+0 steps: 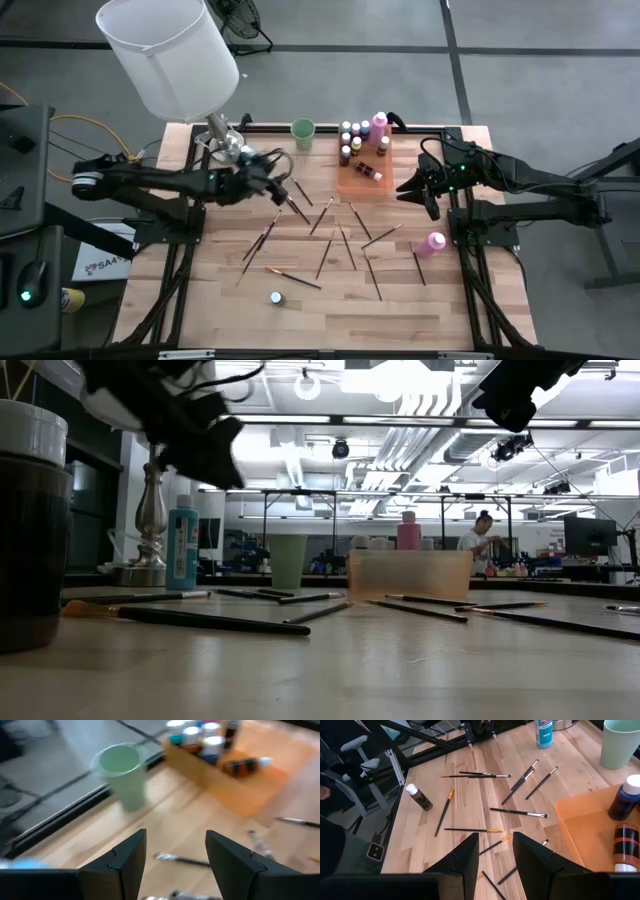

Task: Pick & Place Paint Supplies
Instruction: Put the large light blue paint bottle into the orange bin

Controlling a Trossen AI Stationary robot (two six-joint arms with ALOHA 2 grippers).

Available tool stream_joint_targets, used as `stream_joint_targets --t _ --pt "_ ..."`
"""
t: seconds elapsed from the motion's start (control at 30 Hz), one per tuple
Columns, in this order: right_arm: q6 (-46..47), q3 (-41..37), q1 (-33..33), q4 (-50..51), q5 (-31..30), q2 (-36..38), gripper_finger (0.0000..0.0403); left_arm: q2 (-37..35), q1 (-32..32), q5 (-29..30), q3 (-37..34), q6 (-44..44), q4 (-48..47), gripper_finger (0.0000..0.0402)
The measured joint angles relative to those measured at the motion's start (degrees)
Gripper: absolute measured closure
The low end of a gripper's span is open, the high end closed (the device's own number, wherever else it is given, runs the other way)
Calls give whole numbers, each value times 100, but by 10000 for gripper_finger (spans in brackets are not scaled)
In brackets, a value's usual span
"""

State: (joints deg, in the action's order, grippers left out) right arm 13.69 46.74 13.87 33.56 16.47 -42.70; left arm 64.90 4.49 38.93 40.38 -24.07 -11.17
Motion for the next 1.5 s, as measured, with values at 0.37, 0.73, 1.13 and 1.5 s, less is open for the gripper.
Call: stream_joint_targets --t 0.37,0.73,1.13,1.5 --pt "1 0 0 2 0 0 290 -1641 -166 1037 -1545 -743 475 203" --pt "0 0 0 2 0 -2 290 -2259 -432 1329 -2578 -722 1336 203" --pt "0 0 0 2 0 0 290 -2400 -791 2019 -3064 -317 2162 126" --pt "0 0 -1 2 0 -2 290 -2395 -782 2846 -3064 195 2580 73"
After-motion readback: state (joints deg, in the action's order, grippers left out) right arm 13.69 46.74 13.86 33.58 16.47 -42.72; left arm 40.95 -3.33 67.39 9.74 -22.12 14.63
